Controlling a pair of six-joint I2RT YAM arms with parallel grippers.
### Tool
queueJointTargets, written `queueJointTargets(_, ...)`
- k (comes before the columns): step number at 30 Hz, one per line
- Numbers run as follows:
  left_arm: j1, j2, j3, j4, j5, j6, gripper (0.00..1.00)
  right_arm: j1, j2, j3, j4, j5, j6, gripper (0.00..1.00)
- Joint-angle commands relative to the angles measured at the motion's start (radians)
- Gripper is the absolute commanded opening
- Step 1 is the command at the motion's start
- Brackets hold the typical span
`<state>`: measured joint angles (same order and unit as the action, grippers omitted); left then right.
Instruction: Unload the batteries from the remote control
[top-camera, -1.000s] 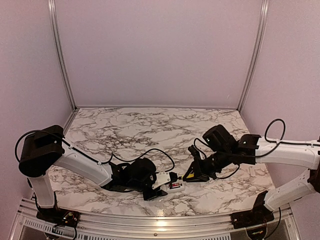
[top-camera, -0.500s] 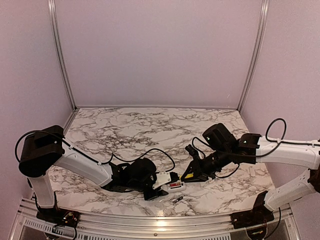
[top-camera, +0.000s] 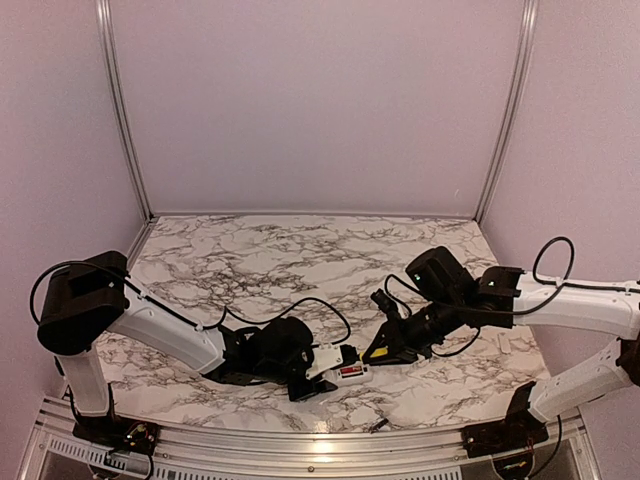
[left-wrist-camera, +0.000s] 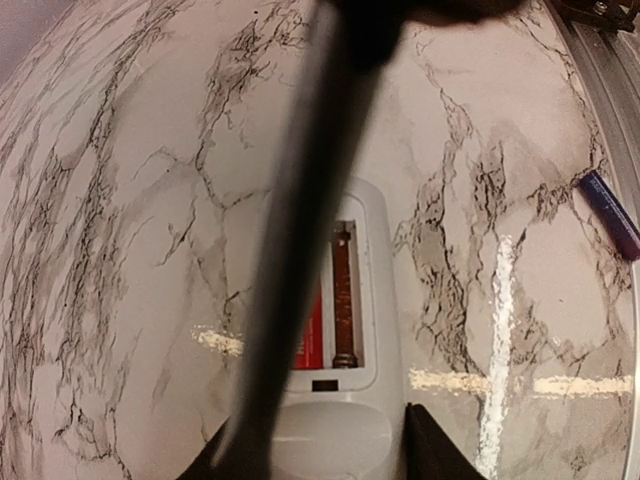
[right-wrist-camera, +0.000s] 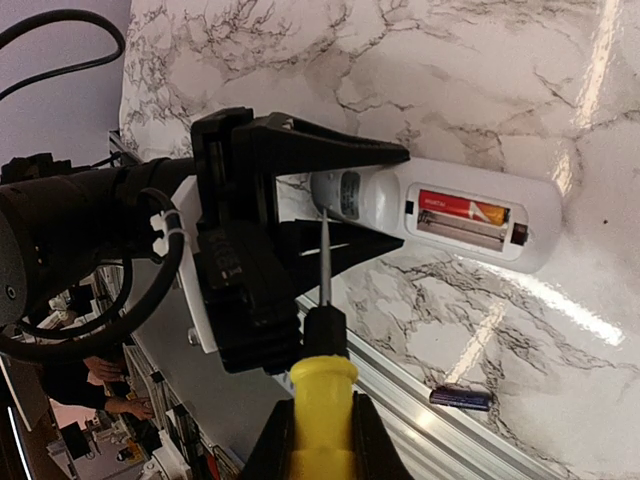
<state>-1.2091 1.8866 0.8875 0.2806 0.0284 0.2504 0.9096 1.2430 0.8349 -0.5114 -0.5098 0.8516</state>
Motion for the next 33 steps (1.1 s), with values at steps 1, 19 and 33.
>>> queueJointTargets(1,0.000,0.008,0.020,0.046,-0.018,-0.010,0.00,0.014,-0.026,0.039,-0.015,-0.008,-0.025,0.00)
queueJointTargets(19,0.000,-0.035,-0.006,0.046,-0.021,0.005,0.00,0.002,-0.040,0.088,-0.158,0.109,-0.065,0.00)
queueJointTargets(33,0.002,-0.140,-0.018,0.012,-0.137,0.124,0.00,-0.013,-0.099,0.195,-0.285,0.299,-0.106,0.00)
